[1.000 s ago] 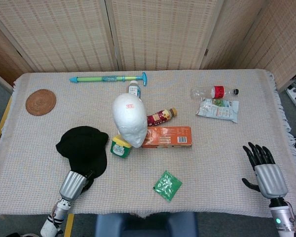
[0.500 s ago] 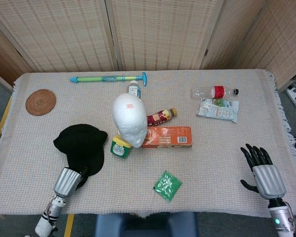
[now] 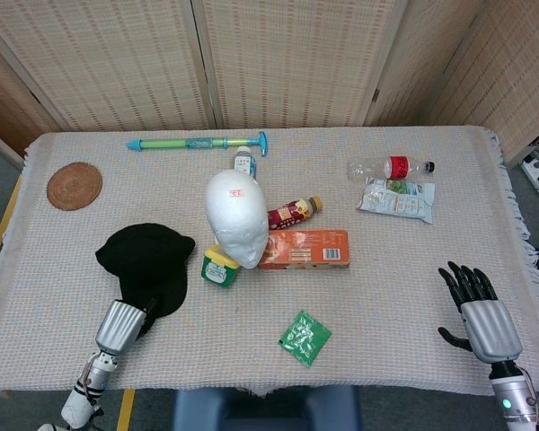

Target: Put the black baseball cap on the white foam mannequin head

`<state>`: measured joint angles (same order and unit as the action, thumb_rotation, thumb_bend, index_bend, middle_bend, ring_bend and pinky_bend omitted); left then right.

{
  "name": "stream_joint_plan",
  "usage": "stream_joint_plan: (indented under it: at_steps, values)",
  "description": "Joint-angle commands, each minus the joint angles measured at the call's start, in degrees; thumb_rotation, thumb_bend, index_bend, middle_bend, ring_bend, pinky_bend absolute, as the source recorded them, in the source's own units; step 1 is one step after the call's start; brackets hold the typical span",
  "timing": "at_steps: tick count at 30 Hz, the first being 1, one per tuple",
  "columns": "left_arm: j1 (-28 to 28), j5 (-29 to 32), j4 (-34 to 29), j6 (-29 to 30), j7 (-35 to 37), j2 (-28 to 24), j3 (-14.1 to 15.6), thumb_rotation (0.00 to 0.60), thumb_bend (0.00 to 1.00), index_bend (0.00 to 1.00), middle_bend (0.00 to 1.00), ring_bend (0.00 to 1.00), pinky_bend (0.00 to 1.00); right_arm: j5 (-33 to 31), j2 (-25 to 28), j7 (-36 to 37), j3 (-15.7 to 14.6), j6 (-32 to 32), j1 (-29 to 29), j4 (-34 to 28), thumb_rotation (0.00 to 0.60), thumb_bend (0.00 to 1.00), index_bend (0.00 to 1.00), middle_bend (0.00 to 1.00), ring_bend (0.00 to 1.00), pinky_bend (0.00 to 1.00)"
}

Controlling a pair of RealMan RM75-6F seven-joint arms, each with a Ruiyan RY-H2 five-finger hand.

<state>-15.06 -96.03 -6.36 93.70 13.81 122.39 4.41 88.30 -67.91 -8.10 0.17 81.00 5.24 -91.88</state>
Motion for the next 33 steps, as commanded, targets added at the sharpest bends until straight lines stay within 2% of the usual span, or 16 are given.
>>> stream_joint_plan:
  at_steps: [1, 7, 13, 20, 28, 33]
  values:
    - [-0.6, 1.0, 0.0, -0.1, 0.3, -0.1, -0.9, 0.600, 0.36, 0.38, 1.00, 0.93, 1.00, 0.0, 0.0, -0.1, -0.1, -0.1, 0.0, -0.1, 0.600, 0.11, 0.00, 0.00, 0.00, 0.00]
    - [-1.8, 3.4, -0.3, 0.8, 1.7, -0.5, -3.1, 0.600, 0.42, 0.42, 1.00, 0.93, 1.00, 0.4, 0.2, -0.1, -0.5, -0.4, 0.1, -0.4, 0.600, 0.11, 0.00, 0.00, 0.00, 0.00]
    - [-3.8, 6.4, -0.3, 1.0, 2.8, -1.2, -6.0, 0.600, 0.46, 0.53, 1.00, 0.93, 1.00, 0.7, 0.6, 0.4, -0.7, -0.3, 0.1, -0.7, 0.600, 0.11, 0.00, 0.00, 0.00, 0.00]
    - [-6.9, 9.4, -0.1, 1.9, 3.4, -3.2, -9.0, 0.600, 0.45, 0.66, 1.00, 0.93, 1.00, 1.1, 1.3, 1.2, -1.1, -0.7, 0.2, -1.2, 0.600, 0.11, 0.00, 0.00, 0.00, 0.00]
    - [-9.0, 11.8, -0.6, 3.5, 4.4, -6.1, -11.4, 0.600, 0.47, 0.68, 1.00, 0.93, 1.00, 1.6, 1.5, 1.3, -1.6, -1.2, 0.3, -1.5, 0.600, 0.11, 0.00, 0.00, 0.00, 0.00]
    - [-11.6, 13.4, -1.3, 6.6, 5.1, -8.2, -13.4, 0.600, 0.50, 0.69, 1.00, 0.93, 1.00, 1.8, 1.7, 1.6, -1.7, -1.1, 0.3, -1.6, 0.600, 0.11, 0.00, 0.00, 0.00, 0.00]
